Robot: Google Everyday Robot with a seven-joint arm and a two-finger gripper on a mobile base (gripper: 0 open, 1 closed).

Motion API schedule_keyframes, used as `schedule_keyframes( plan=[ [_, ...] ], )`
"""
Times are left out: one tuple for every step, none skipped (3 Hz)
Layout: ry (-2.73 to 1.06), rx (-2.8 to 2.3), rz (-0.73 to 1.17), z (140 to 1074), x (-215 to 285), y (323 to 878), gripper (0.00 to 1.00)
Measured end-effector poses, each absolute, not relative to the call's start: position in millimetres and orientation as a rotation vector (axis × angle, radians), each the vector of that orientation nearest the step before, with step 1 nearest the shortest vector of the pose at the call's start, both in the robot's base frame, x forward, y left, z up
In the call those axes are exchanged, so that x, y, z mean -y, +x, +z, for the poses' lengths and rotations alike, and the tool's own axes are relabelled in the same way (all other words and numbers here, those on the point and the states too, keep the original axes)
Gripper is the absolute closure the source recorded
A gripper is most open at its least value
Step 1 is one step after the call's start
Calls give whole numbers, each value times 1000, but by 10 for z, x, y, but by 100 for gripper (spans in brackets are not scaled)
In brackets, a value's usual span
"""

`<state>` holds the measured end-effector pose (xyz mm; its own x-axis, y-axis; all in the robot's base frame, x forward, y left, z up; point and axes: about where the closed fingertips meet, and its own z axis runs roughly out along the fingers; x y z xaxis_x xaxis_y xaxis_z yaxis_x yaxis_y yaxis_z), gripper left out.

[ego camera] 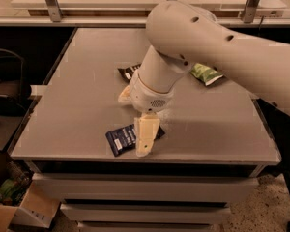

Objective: Pick rxbar blueberry

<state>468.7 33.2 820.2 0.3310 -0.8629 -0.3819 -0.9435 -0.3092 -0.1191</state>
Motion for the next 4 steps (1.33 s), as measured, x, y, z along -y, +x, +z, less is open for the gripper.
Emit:
schedule_keyframes(
  plan=[
    [-2300, -1603, 369, 8172, -329, 4683, 40],
    [-2300, -1603, 369, 8227, -330, 4683, 64],
    [-2301, -1603, 369, 8311, -330, 4683, 86],
    [-2301, -1603, 369, 8318, -330, 4683, 100]
  ],
)
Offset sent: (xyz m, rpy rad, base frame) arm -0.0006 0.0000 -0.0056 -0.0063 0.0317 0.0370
